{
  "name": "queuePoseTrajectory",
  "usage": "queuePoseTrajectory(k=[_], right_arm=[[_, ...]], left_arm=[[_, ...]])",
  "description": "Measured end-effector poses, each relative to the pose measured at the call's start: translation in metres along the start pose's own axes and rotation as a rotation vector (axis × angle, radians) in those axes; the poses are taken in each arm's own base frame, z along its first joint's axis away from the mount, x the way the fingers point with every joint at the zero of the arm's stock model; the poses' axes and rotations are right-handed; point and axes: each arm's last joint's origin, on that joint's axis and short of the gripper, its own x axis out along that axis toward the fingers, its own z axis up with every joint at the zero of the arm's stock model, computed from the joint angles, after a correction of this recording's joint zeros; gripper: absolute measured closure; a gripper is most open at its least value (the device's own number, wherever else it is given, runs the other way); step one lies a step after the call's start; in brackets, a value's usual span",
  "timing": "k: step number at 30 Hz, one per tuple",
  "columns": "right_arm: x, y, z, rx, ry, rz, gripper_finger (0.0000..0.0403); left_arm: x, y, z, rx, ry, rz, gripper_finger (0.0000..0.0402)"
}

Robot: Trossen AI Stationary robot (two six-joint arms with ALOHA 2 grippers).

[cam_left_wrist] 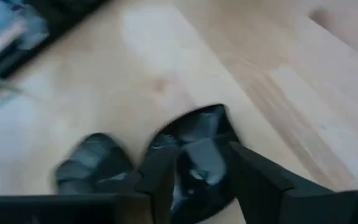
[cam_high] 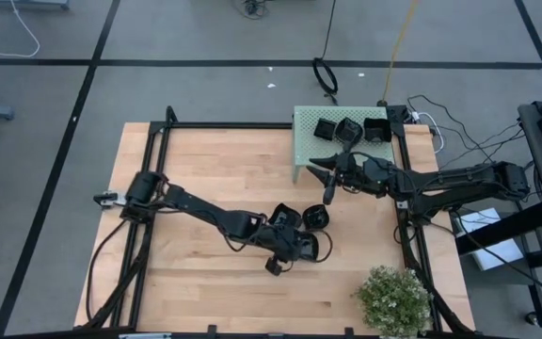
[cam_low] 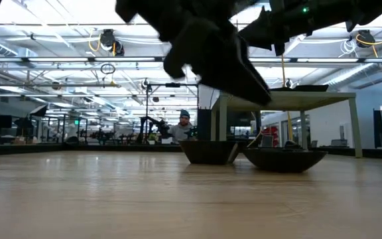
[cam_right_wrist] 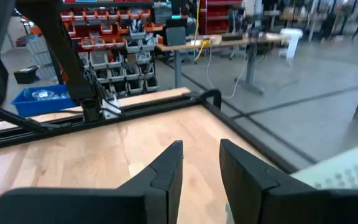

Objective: Pick & Place Mini shaped plates
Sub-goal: Stack the top leaf-shaped plate on top of the leaf-shaped plate on the shelf

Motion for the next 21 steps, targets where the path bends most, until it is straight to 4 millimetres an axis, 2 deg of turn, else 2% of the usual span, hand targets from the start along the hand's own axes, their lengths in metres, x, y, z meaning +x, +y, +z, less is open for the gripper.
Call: queuePoseTrajectory(k=[5,11,17,21], right_arm=[[0.000,0.000,-0.005,0.073,0.052,-0.005,0.0309],[-0.002,-0.001,-0.019,0.132,0.189,-0.026,0.0309],[-0.009,-0.002,-0.040,0.161,0.429,0.020,0.0308],[-0.016,-0.004,-0.054,0.218,0.603,0.003,0.0285]], left_arm=[[-0.037,0.009,0.014,-0.073,0.065,0.156,0.0229],[-0.091,0.022,0.025,-0.256,0.115,0.289,0.0230],[-0.145,0.036,0.032,-0.434,0.071,0.366,0.0236],[-0.175,0.046,0.036,-0.512,0.022,0.456,0.0234]])
